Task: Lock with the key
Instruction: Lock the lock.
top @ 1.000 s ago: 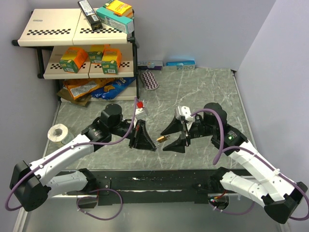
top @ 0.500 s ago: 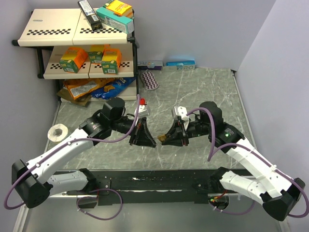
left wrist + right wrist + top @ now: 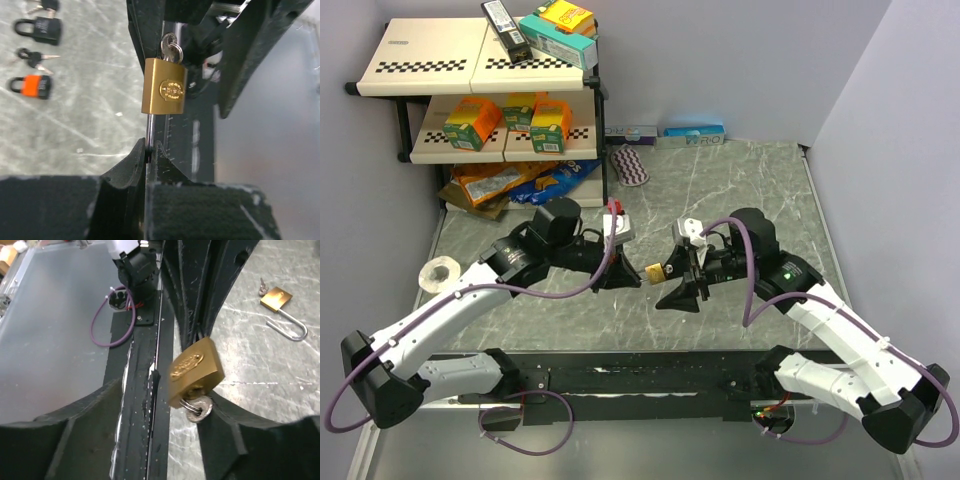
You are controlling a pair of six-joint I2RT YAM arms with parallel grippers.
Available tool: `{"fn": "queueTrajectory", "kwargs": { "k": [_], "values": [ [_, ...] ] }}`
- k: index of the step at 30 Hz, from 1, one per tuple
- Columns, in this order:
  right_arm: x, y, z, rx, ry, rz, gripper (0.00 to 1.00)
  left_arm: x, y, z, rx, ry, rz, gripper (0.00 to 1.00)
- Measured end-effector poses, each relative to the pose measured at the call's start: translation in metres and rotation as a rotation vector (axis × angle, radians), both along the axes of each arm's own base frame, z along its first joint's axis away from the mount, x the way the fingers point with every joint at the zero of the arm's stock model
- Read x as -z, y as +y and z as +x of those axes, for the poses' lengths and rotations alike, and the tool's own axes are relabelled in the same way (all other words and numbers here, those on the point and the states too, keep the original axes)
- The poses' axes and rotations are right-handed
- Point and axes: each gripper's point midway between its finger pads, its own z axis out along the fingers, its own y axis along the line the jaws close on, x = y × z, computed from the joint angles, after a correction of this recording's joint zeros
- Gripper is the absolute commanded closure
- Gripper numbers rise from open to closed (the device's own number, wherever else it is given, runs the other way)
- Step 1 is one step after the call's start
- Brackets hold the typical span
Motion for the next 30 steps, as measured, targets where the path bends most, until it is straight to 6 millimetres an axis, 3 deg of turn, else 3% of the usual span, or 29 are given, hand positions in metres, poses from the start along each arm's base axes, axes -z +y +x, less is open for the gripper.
{"fn": "queueTrajectory", "kwargs": {
  "k": [9, 16, 20, 26, 30],
  "values": [
    [0.007, -0.007, 0.005, 0.016, -0.08, -0.046, 0.23, 0.002, 0.005, 0.012, 0.084, -0.166, 0.142, 0.99],
    [0.007, -0.01, 0.007, 0.03, -0.124, -0.045, 0.24, 0.021, 0.014, 0.001, 0.172, -0.15, 0.243, 0.99],
    [0.009, -0.009, 0.008, 0.034, -0.131, -0.044, 0.31, 0.024, 0.014, -0.006, 0.198, -0.138, 0.261, 0.99],
    [0.01, -0.005, 0.011, 0.035, -0.127, -0.027, 0.51, 0.021, 0.01, -0.008, 0.21, -0.143, 0.256, 0.99],
    [0.014, -0.003, 0.013, 0.034, -0.113, -0.028, 0.53, 0.02, 0.009, -0.008, 0.212, -0.136, 0.26, 0.99]
  ]
}}
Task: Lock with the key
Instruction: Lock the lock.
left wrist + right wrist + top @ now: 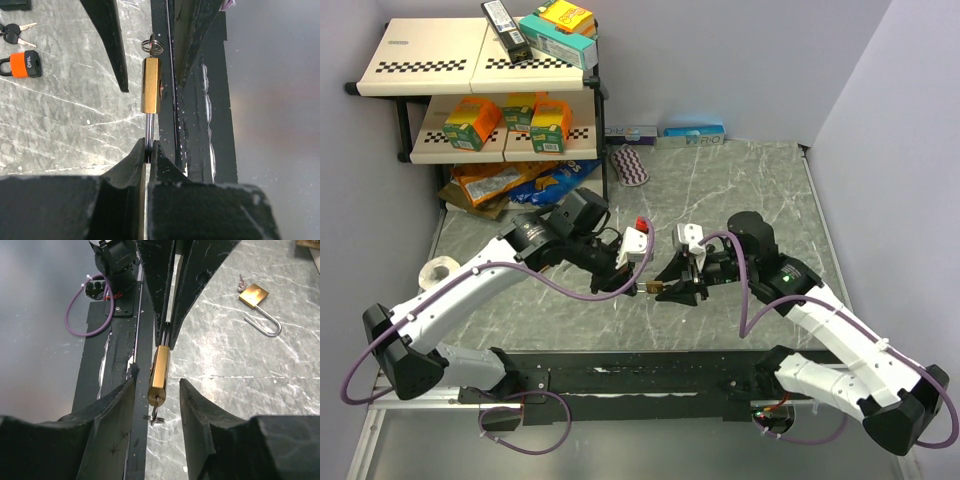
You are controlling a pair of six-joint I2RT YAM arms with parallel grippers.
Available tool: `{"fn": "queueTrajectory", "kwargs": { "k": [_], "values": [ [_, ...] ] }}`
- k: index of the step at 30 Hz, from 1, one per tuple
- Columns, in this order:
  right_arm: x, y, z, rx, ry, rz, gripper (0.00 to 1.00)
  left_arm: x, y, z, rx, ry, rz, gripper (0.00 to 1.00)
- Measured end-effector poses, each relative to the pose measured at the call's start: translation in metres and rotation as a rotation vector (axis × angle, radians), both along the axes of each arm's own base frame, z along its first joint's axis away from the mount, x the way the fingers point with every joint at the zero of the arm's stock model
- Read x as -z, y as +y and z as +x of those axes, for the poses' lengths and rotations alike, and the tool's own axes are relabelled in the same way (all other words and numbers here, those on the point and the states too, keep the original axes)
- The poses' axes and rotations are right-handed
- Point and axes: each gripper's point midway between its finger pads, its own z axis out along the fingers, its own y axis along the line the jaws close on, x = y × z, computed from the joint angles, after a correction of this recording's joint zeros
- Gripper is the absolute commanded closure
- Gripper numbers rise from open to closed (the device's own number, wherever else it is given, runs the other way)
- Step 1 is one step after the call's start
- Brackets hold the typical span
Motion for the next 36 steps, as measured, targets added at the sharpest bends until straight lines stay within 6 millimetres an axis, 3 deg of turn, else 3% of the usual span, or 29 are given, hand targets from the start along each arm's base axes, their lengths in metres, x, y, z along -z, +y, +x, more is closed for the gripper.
{"fn": "queueTrajectory", "kwargs": {
  "k": [9, 13, 15, 18, 19, 22, 24, 28, 32, 36],
  "values": [
    [0.005, 0.004, -0.001, -0.015, -0.004, -0.014, 0.69, 0.005, -0.005, -0.001, 0.003, 0.026, 0.019, 0.99],
    [0.01, 0.005, 0.002, -0.007, -0.019, -0.032, 1.0, 0.007, -0.004, -0.003, -0.001, 0.047, 0.031, 0.99],
    [0.012, 0.004, 0.002, -0.006, -0.026, -0.04, 1.0, 0.008, -0.004, -0.004, -0.004, 0.051, 0.04, 0.99],
    [0.012, 0.004, 0.003, -0.005, -0.03, -0.044, 1.0, 0.009, -0.003, -0.004, -0.007, 0.054, 0.044, 0.64],
    [0.012, 0.004, 0.003, -0.006, -0.031, -0.043, 1.0, 0.008, -0.004, -0.003, -0.009, 0.055, 0.044, 0.45],
    [0.012, 0.004, 0.001, -0.002, -0.008, -0.043, 1.0, 0.005, -0.004, 0.005, -0.047, 0.062, 0.02, 0.32],
    [0.008, 0.003, 0.003, 0.011, 0.02, -0.023, 1.0, 0.0, 0.001, 0.018, -0.106, 0.089, -0.036, 0.31],
    [-0.011, -0.001, 0.009, 0.035, 0.062, 0.067, 1.0, -0.004, 0.03, 0.04, -0.249, 0.132, -0.146, 0.35],
    [-0.034, -0.003, 0.002, 0.011, 0.069, 0.164, 1.0, -0.016, 0.036, 0.025, -0.247, 0.142, -0.256, 0.44],
    [-0.055, -0.002, -0.006, -0.032, 0.051, 0.231, 1.0, -0.033, 0.03, 0.015, -0.245, 0.149, -0.358, 0.43]
  ]
}}
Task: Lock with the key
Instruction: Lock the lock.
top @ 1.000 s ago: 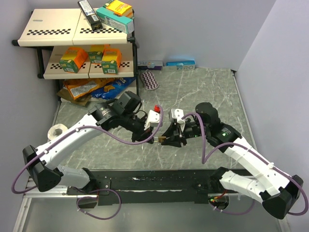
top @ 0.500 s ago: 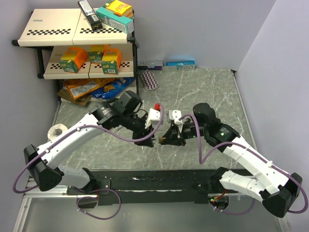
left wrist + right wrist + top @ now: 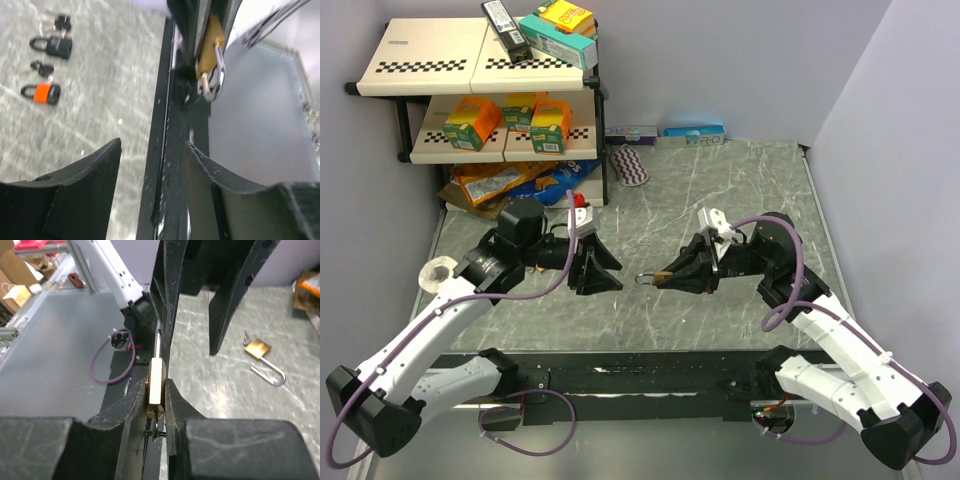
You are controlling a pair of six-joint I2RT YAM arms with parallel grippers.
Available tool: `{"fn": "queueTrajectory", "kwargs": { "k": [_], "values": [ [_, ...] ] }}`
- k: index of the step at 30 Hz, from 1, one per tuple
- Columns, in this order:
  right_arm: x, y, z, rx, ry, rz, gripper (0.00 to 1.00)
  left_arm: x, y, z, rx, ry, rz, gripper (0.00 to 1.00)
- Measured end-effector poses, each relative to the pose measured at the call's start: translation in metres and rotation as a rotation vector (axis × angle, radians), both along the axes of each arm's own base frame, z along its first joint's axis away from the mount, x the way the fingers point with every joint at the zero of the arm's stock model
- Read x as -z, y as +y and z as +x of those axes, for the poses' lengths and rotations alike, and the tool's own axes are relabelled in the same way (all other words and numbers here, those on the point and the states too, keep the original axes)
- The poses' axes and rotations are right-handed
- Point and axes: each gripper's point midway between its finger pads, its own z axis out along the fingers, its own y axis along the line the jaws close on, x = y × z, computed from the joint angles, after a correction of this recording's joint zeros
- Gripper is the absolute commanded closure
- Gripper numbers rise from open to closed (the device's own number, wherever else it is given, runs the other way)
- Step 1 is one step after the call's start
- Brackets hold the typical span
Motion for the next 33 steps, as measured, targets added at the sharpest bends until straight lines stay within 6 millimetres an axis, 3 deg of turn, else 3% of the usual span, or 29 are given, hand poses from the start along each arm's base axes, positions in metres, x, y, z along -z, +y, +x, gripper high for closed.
{"fn": "queueTrajectory", "kwargs": {
  "k": [8, 11, 17, 23, 28, 33],
  "values": [
    [-0.009, 0.002, -0.004, -0.024, -0.004, 0.032, 1.0, -0.027, -0.027, -0.03, 0.069, -0.051, -0.097, 0.5],
    [-0.008, 0.003, -0.007, -0.035, -0.004, 0.028, 1.0, -0.03, -0.03, -0.03, 0.066, -0.06, -0.11, 0.63],
    [-0.005, 0.004, -0.008, -0.035, 0.001, 0.021, 1.0, -0.031, -0.033, -0.03, 0.062, -0.057, -0.109, 0.73],
    [0.002, 0.006, -0.004, -0.007, 0.016, -0.003, 1.0, -0.026, -0.036, -0.033, 0.075, -0.06, -0.095, 0.72],
    [0.005, 0.006, 0.0, 0.02, 0.025, -0.013, 1.0, -0.023, -0.036, -0.032, 0.07, -0.06, -0.084, 0.97],
    [0.006, 0.006, 0.001, 0.024, 0.028, -0.015, 1.0, -0.021, -0.036, -0.03, 0.064, -0.061, -0.079, 0.99]
  ]
}}
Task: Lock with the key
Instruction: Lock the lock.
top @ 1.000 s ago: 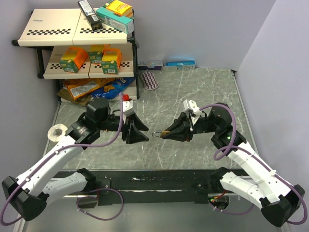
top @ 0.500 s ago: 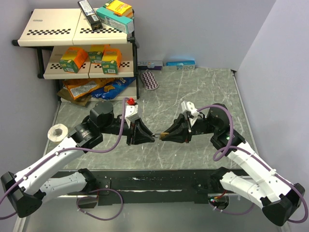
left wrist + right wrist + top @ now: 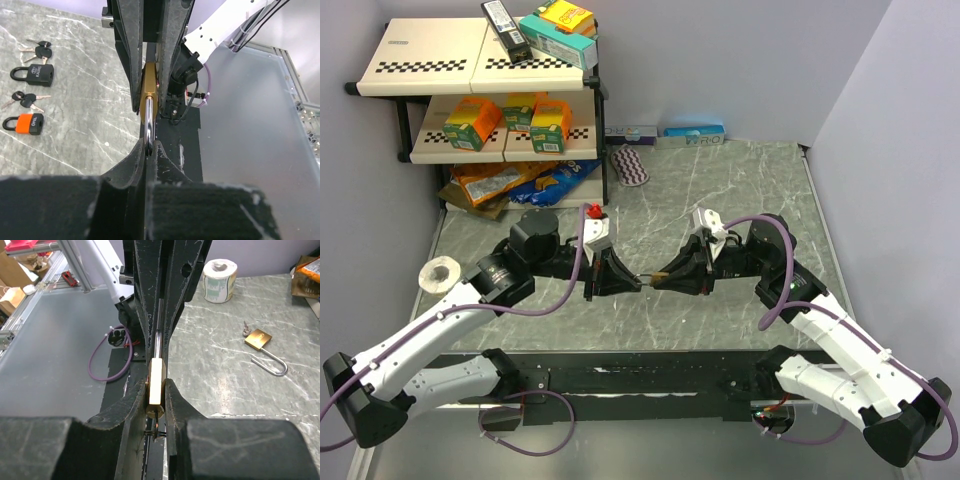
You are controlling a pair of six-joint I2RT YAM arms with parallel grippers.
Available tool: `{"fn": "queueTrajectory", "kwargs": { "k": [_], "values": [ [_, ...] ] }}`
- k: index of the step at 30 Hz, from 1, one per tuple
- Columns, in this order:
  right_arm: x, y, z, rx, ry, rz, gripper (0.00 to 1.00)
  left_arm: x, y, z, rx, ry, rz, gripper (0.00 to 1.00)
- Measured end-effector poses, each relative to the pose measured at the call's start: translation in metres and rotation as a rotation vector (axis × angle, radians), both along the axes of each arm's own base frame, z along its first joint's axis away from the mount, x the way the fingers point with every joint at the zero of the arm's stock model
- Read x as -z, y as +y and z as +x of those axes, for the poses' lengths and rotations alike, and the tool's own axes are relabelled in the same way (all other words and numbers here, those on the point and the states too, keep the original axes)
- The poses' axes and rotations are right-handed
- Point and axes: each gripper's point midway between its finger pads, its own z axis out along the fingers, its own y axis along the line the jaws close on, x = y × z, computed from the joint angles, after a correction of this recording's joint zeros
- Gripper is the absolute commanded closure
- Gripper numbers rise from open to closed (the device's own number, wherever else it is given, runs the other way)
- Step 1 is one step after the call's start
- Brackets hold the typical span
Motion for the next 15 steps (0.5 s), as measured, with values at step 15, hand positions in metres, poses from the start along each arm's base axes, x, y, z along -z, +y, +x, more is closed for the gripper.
{"fn": "queueTrajectory", "kwargs": {
  "k": [15],
  "values": [
    [0.0073, 0.0019, -0.0037, 0.007, 0.056, -0.025, 1.0, 0.0064, -0.0095, -0.0044, 0.011, 0.129, 0.027, 0.99]
  ]
}}
